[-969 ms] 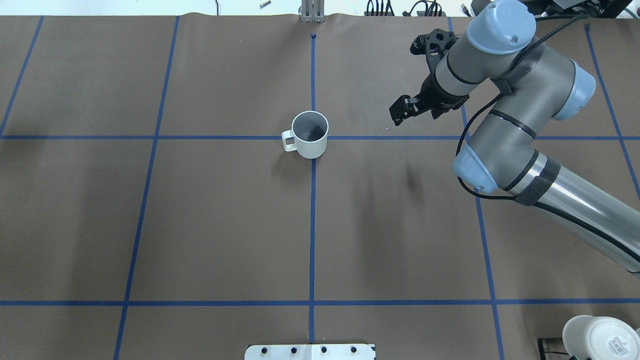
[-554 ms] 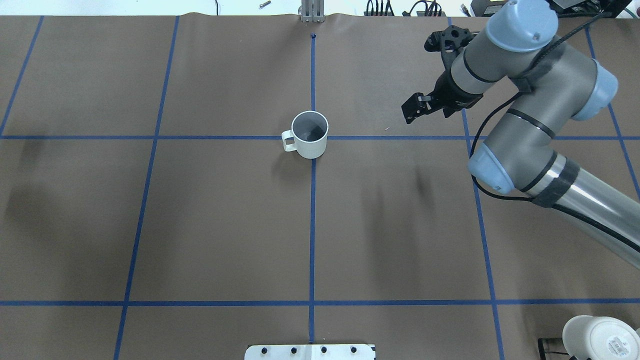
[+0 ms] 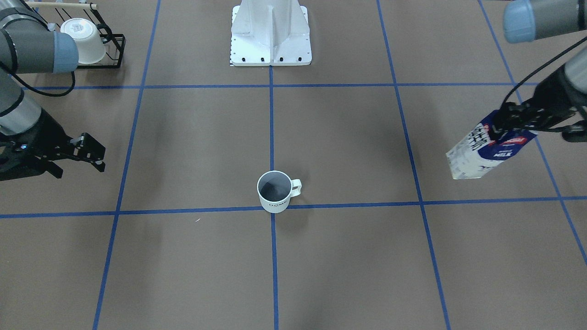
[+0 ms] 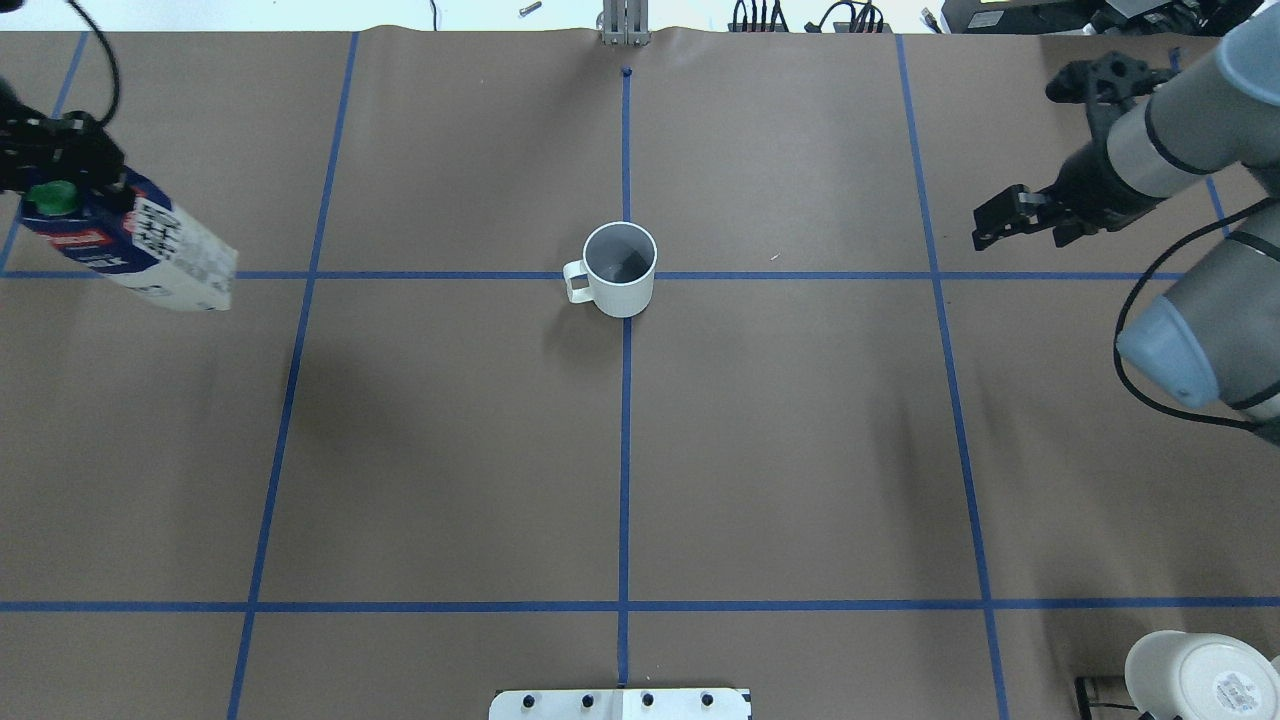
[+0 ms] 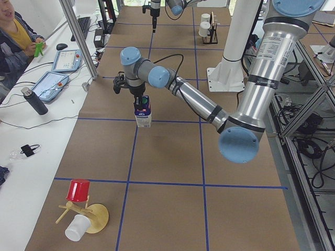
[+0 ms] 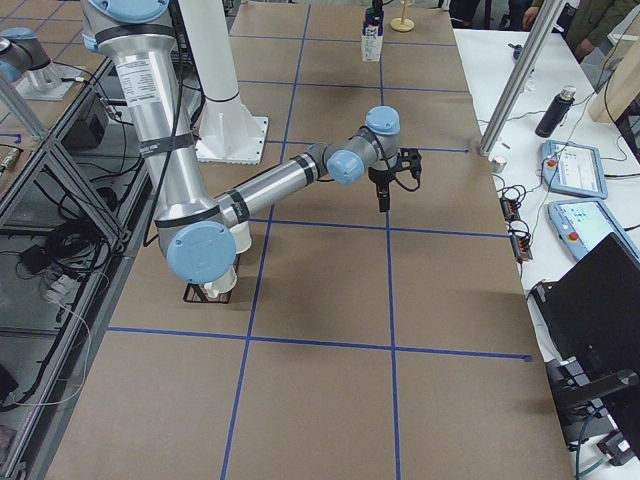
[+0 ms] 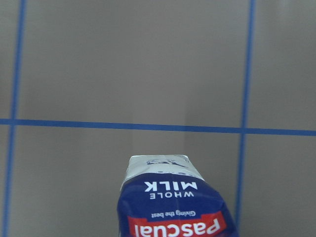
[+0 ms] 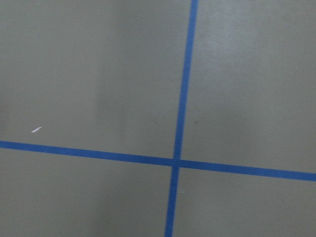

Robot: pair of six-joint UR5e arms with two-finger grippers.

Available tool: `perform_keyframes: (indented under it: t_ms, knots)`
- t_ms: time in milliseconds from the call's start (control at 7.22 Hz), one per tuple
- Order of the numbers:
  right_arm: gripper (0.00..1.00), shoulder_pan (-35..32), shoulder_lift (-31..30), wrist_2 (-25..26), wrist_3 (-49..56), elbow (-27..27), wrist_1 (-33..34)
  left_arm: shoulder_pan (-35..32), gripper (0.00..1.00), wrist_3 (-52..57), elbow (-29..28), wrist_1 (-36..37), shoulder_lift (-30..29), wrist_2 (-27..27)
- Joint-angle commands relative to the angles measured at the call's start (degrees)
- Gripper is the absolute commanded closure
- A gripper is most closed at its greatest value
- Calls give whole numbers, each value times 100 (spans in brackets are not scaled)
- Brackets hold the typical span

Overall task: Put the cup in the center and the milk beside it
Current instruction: 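Carry the milk carton with the left gripper beside the mug while the right arm withdraws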

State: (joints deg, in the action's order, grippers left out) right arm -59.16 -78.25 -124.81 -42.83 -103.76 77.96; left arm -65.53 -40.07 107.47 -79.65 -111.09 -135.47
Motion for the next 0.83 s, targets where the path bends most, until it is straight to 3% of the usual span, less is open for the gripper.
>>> perform_keyframes:
  t_ms: [0,277,692]
  knots:
    - [0,-262,-637,-26,126,-206,-9,977,56,-1438,-540,-6,-1270,352]
    - [0,-482,-866,-26,353,-224,-17,1516,56,-2056,-1243,-50,-2185,846]
    - [0,-553,-973,-34,451,-250,-53,1745,56,-2241,-2000,-294,-2751,926]
